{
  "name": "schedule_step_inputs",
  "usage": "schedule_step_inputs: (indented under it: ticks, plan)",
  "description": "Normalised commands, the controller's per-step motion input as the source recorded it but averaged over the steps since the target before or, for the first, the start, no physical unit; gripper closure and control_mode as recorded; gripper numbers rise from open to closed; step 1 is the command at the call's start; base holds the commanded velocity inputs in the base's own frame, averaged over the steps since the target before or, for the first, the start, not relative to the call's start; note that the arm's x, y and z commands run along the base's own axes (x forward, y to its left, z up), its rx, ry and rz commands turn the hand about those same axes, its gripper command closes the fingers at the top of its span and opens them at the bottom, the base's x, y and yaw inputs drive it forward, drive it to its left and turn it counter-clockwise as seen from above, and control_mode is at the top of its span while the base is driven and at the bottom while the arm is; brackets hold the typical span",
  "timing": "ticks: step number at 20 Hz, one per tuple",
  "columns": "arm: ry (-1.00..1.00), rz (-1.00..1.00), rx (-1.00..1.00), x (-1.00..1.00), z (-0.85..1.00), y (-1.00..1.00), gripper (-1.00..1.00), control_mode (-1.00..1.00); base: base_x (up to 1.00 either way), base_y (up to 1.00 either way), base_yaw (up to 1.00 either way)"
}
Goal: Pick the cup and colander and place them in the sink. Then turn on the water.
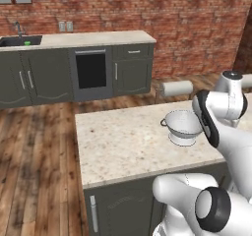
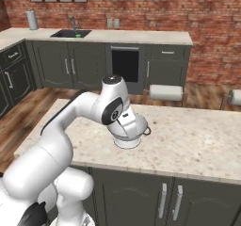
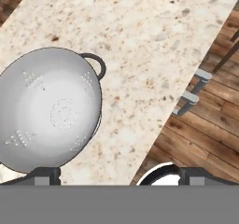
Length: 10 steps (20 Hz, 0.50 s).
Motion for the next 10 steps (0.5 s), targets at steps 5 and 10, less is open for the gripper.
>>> schedule_step_inputs:
  ticks: [5,10]
  plan:
    - [0.01,-0.08,0.06,0.04,-0.06,-0.09,-1.0,-1.0,0.0,0.0,0.0]
    - [0.0,-0.05,0.01,0.04,-0.09,-0.02,-1.0,-1.0,0.0,0.0,0.0]
